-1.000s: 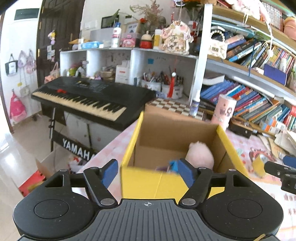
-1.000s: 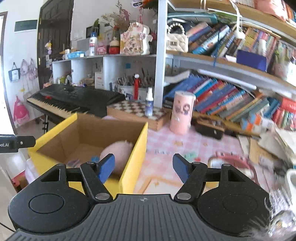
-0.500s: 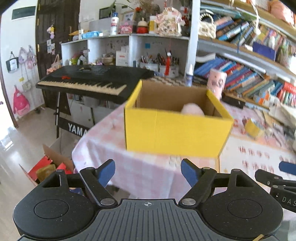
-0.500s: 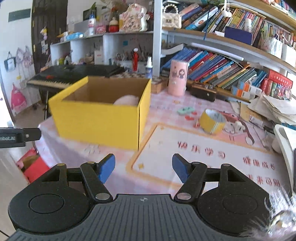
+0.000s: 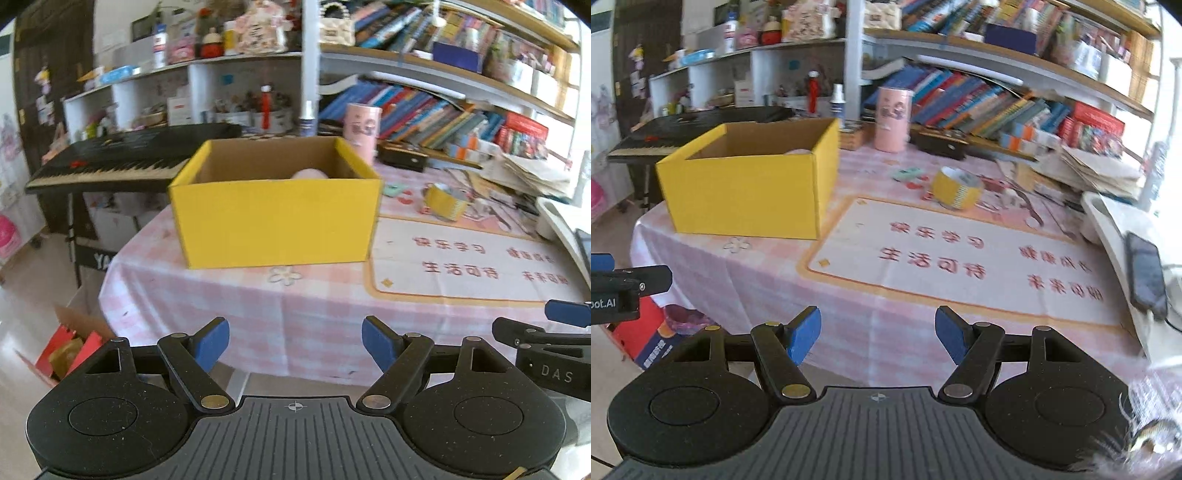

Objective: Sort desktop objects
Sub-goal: 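Withdraw both grippers from the box back toward the desk items, then grasp the yellow tape roll with the left gripper while the right gripper grasps the white charger plug, then carry the tape roll and charger plug in both grippers toward the yellow box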

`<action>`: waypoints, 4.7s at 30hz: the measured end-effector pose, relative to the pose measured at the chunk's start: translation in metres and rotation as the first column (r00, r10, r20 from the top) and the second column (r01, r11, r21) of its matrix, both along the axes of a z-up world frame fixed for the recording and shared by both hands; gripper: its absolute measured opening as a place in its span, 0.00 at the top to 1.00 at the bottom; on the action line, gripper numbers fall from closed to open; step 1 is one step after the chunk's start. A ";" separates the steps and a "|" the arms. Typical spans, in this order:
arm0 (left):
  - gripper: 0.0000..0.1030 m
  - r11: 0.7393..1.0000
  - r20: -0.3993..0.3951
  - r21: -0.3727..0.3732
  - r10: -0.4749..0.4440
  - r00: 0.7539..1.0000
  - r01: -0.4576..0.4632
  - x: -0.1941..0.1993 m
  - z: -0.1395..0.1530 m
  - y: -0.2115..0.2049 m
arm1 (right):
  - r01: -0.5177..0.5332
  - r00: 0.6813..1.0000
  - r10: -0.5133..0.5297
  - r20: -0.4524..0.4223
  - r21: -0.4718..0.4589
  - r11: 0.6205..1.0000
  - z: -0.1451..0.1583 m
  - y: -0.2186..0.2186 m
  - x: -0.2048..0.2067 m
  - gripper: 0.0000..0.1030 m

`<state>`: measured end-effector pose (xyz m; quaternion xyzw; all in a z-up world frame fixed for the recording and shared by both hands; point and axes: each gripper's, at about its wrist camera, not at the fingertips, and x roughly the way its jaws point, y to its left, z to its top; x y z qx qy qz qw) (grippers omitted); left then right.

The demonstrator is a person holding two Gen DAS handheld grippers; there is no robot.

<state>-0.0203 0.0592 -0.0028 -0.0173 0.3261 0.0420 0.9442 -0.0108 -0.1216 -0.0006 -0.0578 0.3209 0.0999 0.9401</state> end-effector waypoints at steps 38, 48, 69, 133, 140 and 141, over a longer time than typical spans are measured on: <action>0.18 0.972 -0.095 0.046 -0.226 0.970 0.231 0.158 -0.023 -0.151 | 0.194 0.977 -0.193 -0.087 0.009 0.981 -0.018 -0.137 0.136 0.33; 0.18 0.985 -0.053 0.035 -0.167 0.985 0.169 0.206 -0.022 -0.181 | 0.157 0.984 -0.155 -0.091 0.022 0.987 -0.015 -0.174 0.192 0.33; 0.15 0.984 -0.088 0.106 -0.135 0.987 0.144 0.316 -0.056 -0.226 | 0.102 0.988 -0.096 -0.118 0.049 0.994 -0.026 -0.206 0.291 0.33; 0.15 0.999 0.029 -0.023 -0.038 0.999 0.038 0.247 0.001 -0.184 | -0.012 0.996 0.016 -0.083 0.049 0.999 -0.048 -0.168 0.366 0.77; 0.15 0.997 0.004 -0.041 -0.057 0.998 0.057 0.226 0.000 -0.184 | -0.127 0.989 0.132 -0.061 0.089 0.988 -0.022 -0.168 0.310 0.77; 0.15 0.997 0.009 -0.045 -0.063 0.998 0.064 0.222 0.001 -0.184 | -0.130 0.988 0.137 -0.066 0.100 0.986 -0.019 -0.169 0.303 0.77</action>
